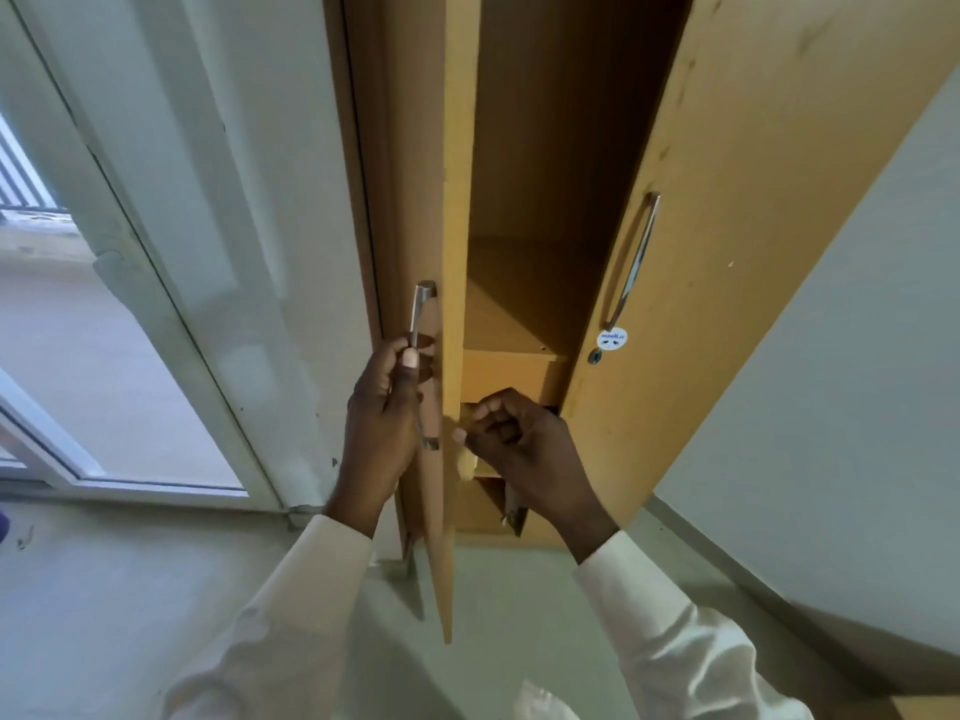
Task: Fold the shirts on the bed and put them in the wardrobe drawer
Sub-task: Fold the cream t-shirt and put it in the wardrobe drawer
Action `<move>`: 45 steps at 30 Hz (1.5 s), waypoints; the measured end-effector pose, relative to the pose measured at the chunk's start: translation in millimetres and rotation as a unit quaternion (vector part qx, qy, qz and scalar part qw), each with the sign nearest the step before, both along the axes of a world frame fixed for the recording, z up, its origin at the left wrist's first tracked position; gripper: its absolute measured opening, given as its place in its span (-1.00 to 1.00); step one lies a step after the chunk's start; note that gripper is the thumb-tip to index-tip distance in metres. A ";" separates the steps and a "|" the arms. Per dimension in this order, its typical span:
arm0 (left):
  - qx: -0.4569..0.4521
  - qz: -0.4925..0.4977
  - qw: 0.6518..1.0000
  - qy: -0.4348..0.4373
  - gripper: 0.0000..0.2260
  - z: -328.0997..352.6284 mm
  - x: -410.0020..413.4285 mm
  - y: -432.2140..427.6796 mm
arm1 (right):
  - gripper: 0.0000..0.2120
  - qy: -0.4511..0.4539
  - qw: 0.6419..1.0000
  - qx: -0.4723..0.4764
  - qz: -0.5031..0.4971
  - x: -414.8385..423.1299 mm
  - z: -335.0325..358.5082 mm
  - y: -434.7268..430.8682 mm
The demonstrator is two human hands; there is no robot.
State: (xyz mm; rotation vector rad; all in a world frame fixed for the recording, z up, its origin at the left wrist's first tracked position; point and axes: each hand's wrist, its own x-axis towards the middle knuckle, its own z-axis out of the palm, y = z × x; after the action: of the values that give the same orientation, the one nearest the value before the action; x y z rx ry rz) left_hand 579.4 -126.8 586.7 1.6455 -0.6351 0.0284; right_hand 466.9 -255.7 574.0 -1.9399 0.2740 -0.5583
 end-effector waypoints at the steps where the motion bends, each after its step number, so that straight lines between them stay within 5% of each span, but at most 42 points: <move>1: 0.005 -0.015 1.000 0.003 -0.74 1.5 -2.1 -5.6 | -0.79 -0.013 1.000 -0.004 -0.020 0.4 0.5 -3.5; 13: 0.038 -0.153 0.987 0.015 -0.84 9.3 -9.1 -124.9 | -0.78 -0.020 0.978 -0.125 -0.168 -2.6 3.2 -109.2; 17: 0.048 -0.153 0.987 0.019 -0.80 13.6 -5.3 -163.0 | -0.75 -0.030 0.992 0.003 -0.123 1.3 10.9 -163.5; 22: 0.054 -0.127 0.990 0.003 -0.80 14.4 2.2 -193.3 | -0.68 -0.003 0.965 0.058 -0.255 33.1 24.6 -238.6; 25: 0.057 -0.110 0.992 -0.007 -0.82 13.1 4.0 -203.6 | -0.62 0.058 0.976 0.030 -0.208 58.8 35.2 -260.5; 39: 0.041 -0.069 0.996 -0.026 -0.82 6.9 18.0 -243.9 | -0.87 -0.023 0.992 0.105 -0.059 35.5 13.2 -294.3; 45: 0.053 -0.064 0.996 -0.024 -0.82 14.3 36.7 -275.7 | -0.91 -0.009 0.996 0.054 -0.075 49.5 15.3 -303.3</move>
State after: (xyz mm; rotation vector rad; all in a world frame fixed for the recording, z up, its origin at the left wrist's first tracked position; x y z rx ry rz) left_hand 616.1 -402.4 601.0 1.7065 -0.7903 -0.0602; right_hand 516.4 -559.0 589.2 -1.8185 0.4321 -0.6456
